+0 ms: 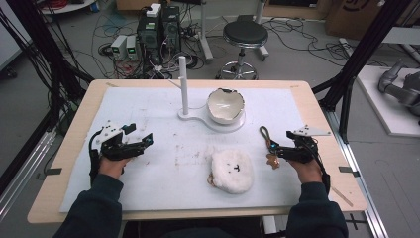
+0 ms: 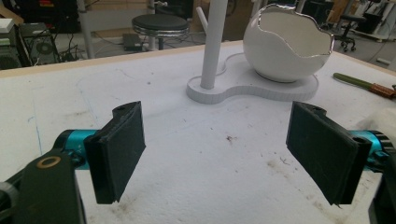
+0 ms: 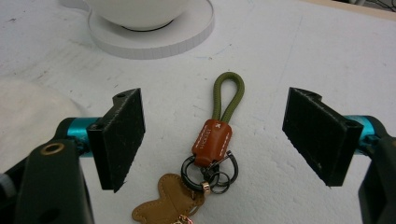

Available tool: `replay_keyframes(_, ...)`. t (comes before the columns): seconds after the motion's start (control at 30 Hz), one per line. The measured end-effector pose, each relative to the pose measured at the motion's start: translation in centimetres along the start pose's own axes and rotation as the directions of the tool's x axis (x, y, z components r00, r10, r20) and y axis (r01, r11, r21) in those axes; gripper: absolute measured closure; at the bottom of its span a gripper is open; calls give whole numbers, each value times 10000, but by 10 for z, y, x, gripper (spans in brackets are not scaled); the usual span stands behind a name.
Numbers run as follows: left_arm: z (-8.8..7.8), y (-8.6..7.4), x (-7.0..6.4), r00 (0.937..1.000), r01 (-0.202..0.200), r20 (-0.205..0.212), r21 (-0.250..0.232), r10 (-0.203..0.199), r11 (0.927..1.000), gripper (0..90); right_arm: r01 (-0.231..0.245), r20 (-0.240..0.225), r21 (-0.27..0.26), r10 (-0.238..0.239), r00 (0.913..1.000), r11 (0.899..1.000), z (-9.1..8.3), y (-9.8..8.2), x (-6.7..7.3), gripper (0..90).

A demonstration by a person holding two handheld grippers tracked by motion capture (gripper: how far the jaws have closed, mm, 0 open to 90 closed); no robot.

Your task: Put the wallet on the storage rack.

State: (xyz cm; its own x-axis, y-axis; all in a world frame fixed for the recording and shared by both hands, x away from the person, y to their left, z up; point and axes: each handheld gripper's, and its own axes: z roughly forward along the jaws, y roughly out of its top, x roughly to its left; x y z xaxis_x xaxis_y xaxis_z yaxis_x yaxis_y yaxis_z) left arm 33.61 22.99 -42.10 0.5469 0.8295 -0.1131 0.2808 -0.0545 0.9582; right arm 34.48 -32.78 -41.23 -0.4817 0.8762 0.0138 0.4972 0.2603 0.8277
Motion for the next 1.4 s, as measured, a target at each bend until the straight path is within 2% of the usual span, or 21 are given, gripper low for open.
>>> replay_keyframes(0.1, 0, 0, 0, 10000, 72, 16, -24, -72, 10000, 194, -5, -53, -17, 5, 10000, 10000, 0, 0, 0, 213)
replay_keyframes(0.37, 3, -1, -4, 9999, 56, 130, 164, -58, 9999, 196, 173, -657, 28, -171, 9977, 9998, 4, 1, 5, 214)
replay_keyframes(0.5, 3, -1, -5, 9999, 11, 159, 201, -14, 9998, 197, 404, -1382, 132, -382, 9897, 9991, 7, 4, 14, 214)
replay_keyframes(0.53, 4, -1, -6, 9998, 14, 203, 234, -19, 9997, 202, 563, -1823, 303, -498, 9820, 9980, 12, 5, 21, 215)
replay_keyframes(0.57, 4, -1, -6, 9998, 14, 203, 234, -19, 9997, 203, 563, -1823, 303, -498, 9820, 9980, 12, 5, 21, 215)
replay_keyframes(0.6, 4, -1, -6, 9998, -13, 176, 287, 8, 9996, 204, 836, -2455, 681, -645, 9673, 9942, 21, 5, 31, 217)
replay_keyframes(0.67, 2, -1, -8, 9999, -26, 142, 203, 23, 9998, 218, 1121, -2913, 1034, -777, 9535, 9883, 28, 5, 41, 261)
replay_keyframes(0.73, 0, -1, -9, 9999, -42, 153, 176, 39, 9998, 235, 1479, -3278, 1405, -950, 9400, 9790, 36, 5, 51, 269)
replay_keyframes(0.8, -1, -2, -9, 9998, -57, 167, 220, 54, 9997, 235, 1901, -3434, 1712, -1223, 9312, 9667, 43, 3, 58, 329)
replay_keyframes(0.83, -1, -3, -9, 9998, -20, 180, 264, 16, 9996, 235, 1901, -3434, 1712, -1223, 9312, 9667, 43, 3, 58, 329)
replay_keyframes(0.87, -2, -3, -9, 9998, 1, 188, 266, -6, 9996, 235, 2257, -3501, 2076, -1432, 9257, 9518, 49, 1, 63, 341)
replay_keyframes(0.93, -2, -3, -10, 9998, 6, 196, 296, -12, 9996, 235, 2213, -3579, 2179, -1331, 9242, 9506, 51, 1, 63, 348)
replay_keyframes(0.97, -2, -4, -11, 9996, -51, 284, 384, 40, 9992, 236, 2156, -3876, 2252, -1157, 9146, 9502, 54, 1, 60, 381)
replay_keyframes(1.0, -2, -5, -12, 9996, -15, 298, 411, 2, 9992, 237, 2052, -4019, 2355, -971, 9105, 9500, 55, 1, 60, 403)
replay_keyframes(1.03, -2, -5, -12, 9996, -15, 298, 411, 2, 9992, 237, 2052, -4019, 2355, -971, 9105, 9500, 55, 1, 60, 403)
replay_keyframes(1.1, -1, -5, -13, 9993, -69, 377, 519, 50, 9986, 238, 2213, -4640, 2345, -911, 8811, 9466, 55, 1, 60, 616)
replay_keyframes(1.13, -1, -5, -13, 9993, -69, 377, 519, 50, 9986, 238, 2260, -4727, 2303, -942, 8762, 9465, 55, 1, 60, 636)
replay_keyframes(1.23, 2, -5, -16, 9987, -7, 511, 614, -25, 9981, 239, 1919, -4802, 2507, -502, 8757, 9489, 53, 2, 59, 784)
replay_keyframes(1.33, 6, -6, -24, 9961, -21, 881, 704, -41, 9975, 242, 2117, -4666, 2084, -932, 8796, 9549, 46, 5, 62, 832)
replay_keyframes(1.37, 6, -6, -24, 9961, -21, 881, 704, -41, 9975, 242, 2117, -4666, 2084, -932, 8796, 9549, 46, 5, 62, 832)
replay_keyframes(1.4, 8, -6, -26, 9949, 32, 1007, 714, -104, 9974, 243, 2125, -4628, 1446, -1237, 8778, 9664, 40, 10, 66, 838)
